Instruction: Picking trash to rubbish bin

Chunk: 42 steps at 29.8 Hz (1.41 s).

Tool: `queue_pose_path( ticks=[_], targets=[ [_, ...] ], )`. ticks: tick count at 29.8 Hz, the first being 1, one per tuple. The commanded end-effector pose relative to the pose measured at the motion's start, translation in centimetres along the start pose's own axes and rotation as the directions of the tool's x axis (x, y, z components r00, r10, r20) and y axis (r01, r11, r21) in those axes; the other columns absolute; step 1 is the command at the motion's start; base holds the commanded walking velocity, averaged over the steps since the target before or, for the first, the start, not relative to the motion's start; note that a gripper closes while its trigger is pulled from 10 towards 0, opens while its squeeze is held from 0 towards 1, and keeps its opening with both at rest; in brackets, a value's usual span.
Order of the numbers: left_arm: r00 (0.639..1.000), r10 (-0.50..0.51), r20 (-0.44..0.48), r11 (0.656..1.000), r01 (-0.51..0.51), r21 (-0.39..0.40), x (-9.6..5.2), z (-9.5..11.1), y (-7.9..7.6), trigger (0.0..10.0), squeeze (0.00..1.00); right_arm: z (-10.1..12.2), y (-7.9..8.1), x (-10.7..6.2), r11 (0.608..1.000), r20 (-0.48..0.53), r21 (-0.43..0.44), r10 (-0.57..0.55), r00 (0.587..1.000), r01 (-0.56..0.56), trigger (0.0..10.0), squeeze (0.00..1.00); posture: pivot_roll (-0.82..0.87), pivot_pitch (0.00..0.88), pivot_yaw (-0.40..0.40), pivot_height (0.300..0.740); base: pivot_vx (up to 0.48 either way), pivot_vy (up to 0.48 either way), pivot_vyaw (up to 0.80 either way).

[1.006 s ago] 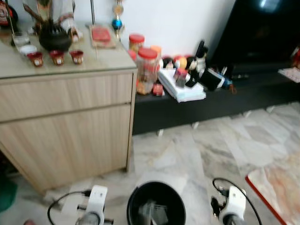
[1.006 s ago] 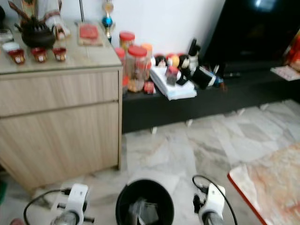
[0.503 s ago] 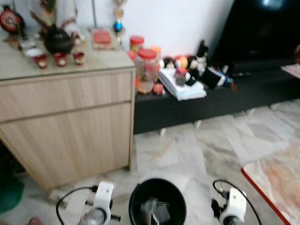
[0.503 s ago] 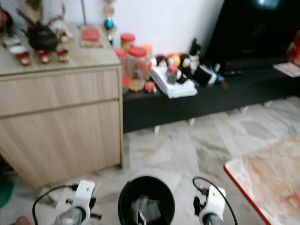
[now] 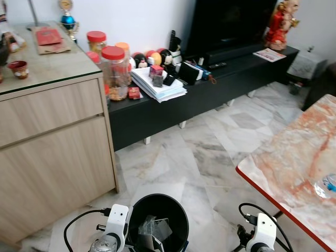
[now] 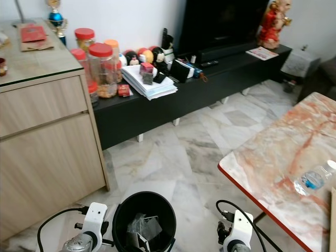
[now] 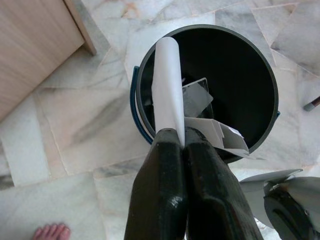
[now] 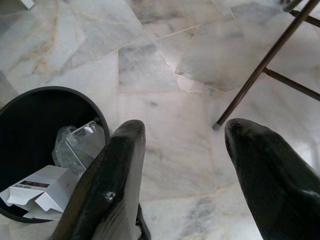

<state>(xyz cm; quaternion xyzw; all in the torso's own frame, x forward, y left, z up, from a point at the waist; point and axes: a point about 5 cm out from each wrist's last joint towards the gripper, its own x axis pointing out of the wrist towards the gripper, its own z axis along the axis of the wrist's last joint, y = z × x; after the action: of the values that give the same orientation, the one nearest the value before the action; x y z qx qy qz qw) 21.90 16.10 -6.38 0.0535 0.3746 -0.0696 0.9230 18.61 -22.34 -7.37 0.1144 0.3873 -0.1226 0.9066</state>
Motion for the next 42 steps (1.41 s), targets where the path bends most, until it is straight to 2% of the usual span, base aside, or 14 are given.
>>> queue_pose_path(
  ticks=[1, 10, 14, 39, 42],
  targets=[
    [1.000, -0.011, -0.003, 1.000, 0.011, 0.005, -0.02, -0.16, -0.26, 10.0, 0.00, 0.29, -0.26, 0.02, 1.000, 0.010, -0.006, -0.004, 1.000, 0.004, 10.0, 0.00, 0.11, 0.000, -0.138, 0.740, 0.000, 0.000, -0.77],
    [1.000, -0.006, 0.003, 1.000, 0.006, 0.003, 0.02, 0.02, -0.18, 10.0, 0.00, 0.37, -0.25, 0.03, 1.000, 0.014, -0.005, -0.004, 1.000, 0.004, 10.0, 0.00, 0.11, 0.000, -0.138, 0.740, 0.000, 0.000, -0.67],
    [1.000, -0.005, 0.004, 1.000, 0.005, 0.000, 0.00, 0.00, -0.13, 10.0, 0.00, 0.40, -0.14, 0.06, 1.000, 0.012, -0.006, 0.006, 1.000, -0.006, 10.0, 0.00, 0.11, 0.000, -0.138, 0.740, 0.000, 0.000, 0.00],
    [1.000, 0.007, 0.007, 1.000, -0.007, 0.014, 0.01, 0.10, 0.03, 10.0, 0.00, 0.41, -0.19, 0.04, 1.000, 0.014, 0.007, 0.009, 1.000, -0.009, 10.0, 0.00, 0.11, 0.000, -0.139, 0.740, 0.000, 0.000, -0.76],
    [1.000, 0.019, 0.018, 0.999, -0.019, 0.029, 0.06, 0.36, 0.09, 10.0, 0.00, 0.65, -0.21, 0.06, 1.000, 0.030, 0.008, 0.010, 0.999, -0.011, 10.0, 0.00, 0.11, 0.000, -0.136, 0.740, 0.000, 0.000, 0.00]
  ],
)
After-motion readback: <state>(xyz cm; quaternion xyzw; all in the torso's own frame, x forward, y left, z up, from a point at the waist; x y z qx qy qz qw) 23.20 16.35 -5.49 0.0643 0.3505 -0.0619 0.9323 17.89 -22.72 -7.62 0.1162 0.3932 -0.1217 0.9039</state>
